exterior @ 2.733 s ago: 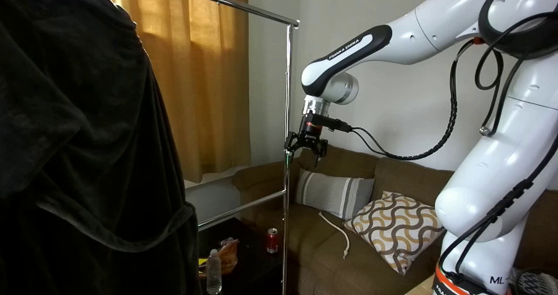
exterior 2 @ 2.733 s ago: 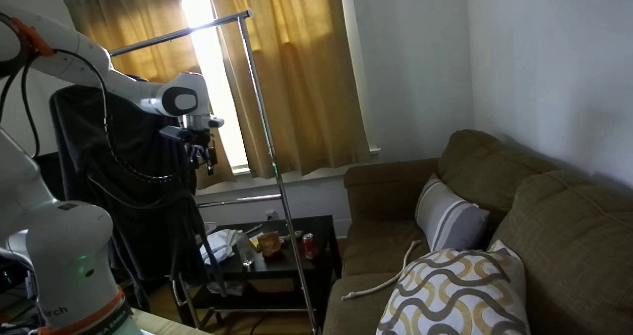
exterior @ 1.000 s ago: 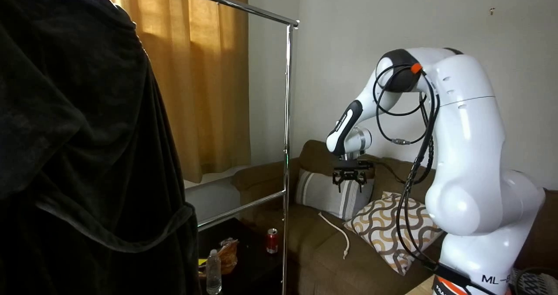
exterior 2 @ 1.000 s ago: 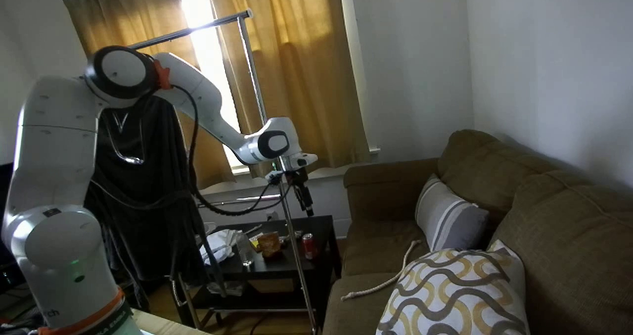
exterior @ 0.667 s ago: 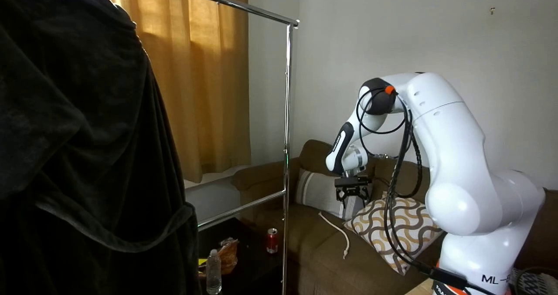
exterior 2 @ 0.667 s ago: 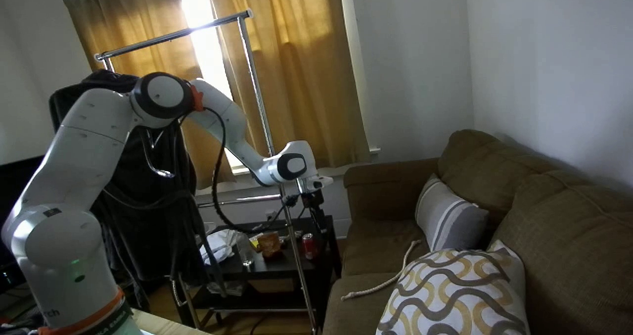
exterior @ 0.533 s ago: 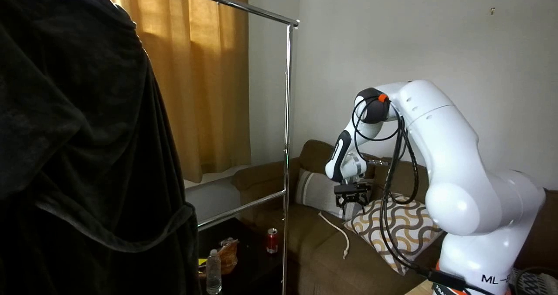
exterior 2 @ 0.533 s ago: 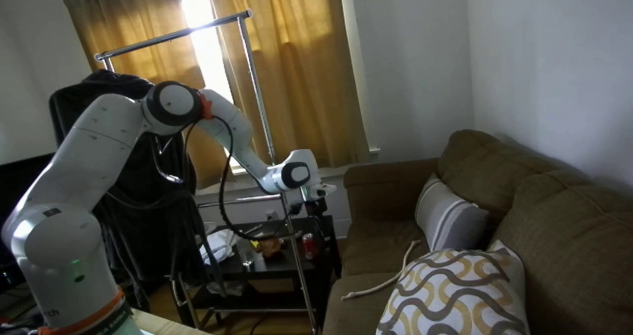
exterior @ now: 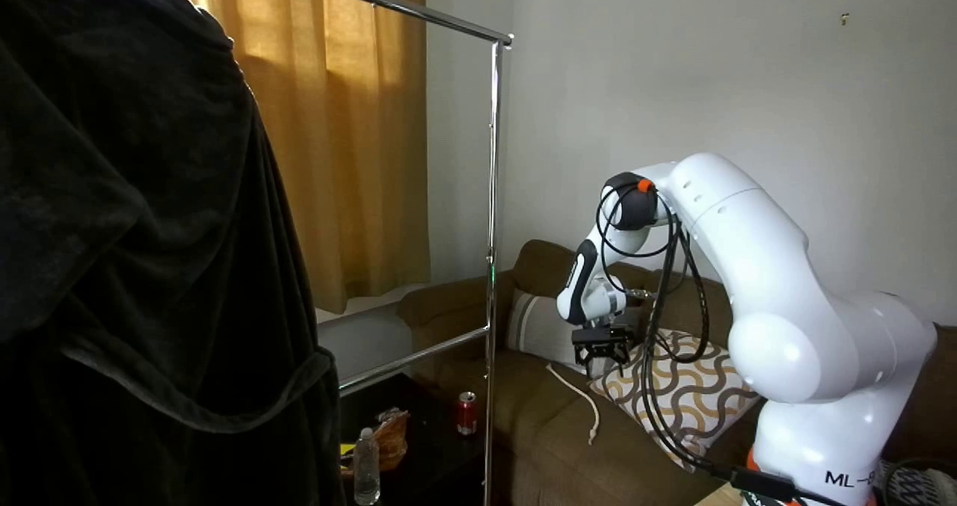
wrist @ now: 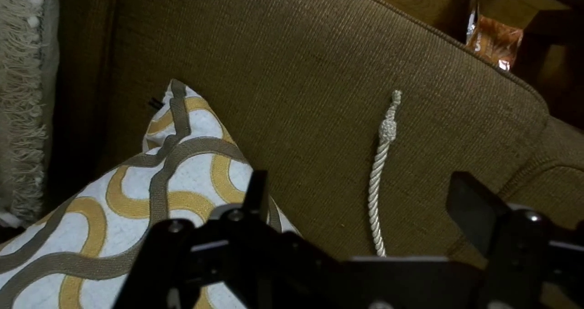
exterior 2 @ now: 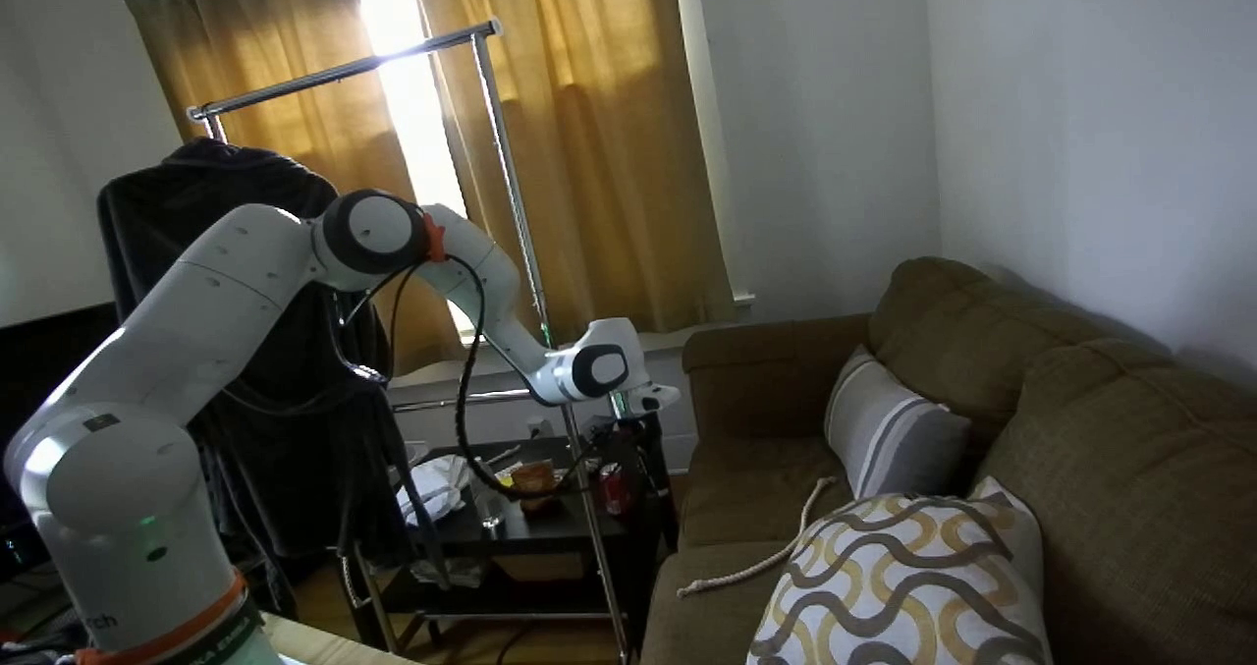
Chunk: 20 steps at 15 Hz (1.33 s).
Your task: Pick up the white rope and hang it on the bottom rail
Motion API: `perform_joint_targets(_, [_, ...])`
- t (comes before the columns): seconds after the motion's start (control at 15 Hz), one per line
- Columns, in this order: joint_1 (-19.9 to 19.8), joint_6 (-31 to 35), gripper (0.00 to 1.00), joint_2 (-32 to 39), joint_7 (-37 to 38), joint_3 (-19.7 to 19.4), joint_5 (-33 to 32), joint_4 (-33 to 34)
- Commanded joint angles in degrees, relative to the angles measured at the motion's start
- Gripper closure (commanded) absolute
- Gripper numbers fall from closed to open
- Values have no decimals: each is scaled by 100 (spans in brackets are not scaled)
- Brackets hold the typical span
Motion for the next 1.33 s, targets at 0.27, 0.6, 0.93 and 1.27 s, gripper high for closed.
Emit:
perform_joint_targets(0.27, [-331,103,0,582,-594,210,613,493])
perform_joint_targets(0.6, [-573,25,0,1307,-1018,412,1091,1078])
perform_joint_targets(0.93, [-475,425,0,2160,-1128,279,1033,1816])
perform_joint_targets(1.27, [-403,1160,0,3019,-1244,232,994,2594])
